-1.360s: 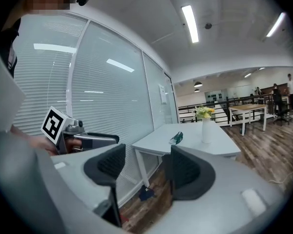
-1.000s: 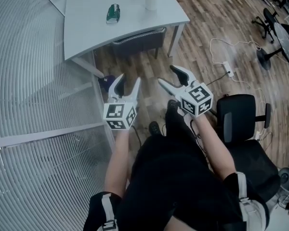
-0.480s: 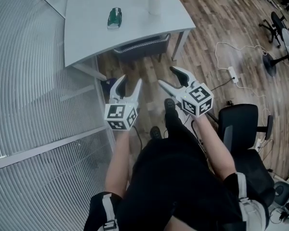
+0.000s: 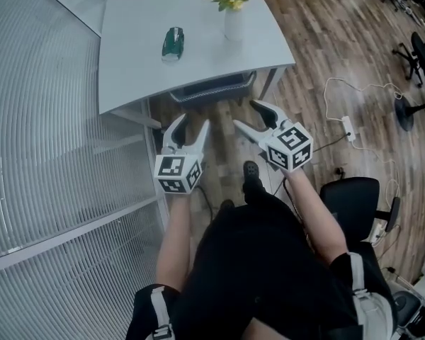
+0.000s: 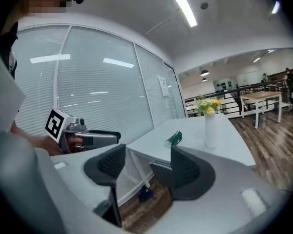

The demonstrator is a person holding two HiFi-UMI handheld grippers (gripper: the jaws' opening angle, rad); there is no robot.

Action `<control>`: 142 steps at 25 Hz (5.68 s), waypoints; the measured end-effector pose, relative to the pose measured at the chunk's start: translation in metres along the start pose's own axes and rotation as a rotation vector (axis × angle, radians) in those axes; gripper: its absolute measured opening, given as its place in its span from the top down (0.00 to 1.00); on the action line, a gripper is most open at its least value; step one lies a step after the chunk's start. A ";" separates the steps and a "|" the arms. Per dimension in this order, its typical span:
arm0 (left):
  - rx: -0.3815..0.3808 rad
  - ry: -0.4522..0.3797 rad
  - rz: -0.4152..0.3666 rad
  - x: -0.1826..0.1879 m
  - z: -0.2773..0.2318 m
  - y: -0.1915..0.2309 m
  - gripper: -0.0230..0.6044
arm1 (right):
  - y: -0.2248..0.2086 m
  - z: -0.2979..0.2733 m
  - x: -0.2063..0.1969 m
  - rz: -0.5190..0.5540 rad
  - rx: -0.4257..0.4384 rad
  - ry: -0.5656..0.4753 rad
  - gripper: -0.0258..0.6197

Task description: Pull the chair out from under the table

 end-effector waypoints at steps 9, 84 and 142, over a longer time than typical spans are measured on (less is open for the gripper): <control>0.084 0.045 -0.004 0.008 -0.051 0.006 0.63 | -0.060 -0.025 0.006 -0.015 0.078 0.059 0.52; -0.390 0.680 -0.806 -0.175 -0.214 0.133 0.71 | -0.162 -0.212 -0.150 1.095 -0.062 0.859 0.75; -0.421 0.693 -0.885 -0.135 -0.164 0.102 0.84 | -0.123 -0.177 -0.108 1.050 -0.034 0.877 0.84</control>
Point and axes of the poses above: the fingertips, and each gripper's own axes: z backward along the fingers, y to its left, x out of its top, the point moved 5 cm from there along z, backward along the fingers, and after that the axes turned 4 degrees about -z, right-handed, at the moved point
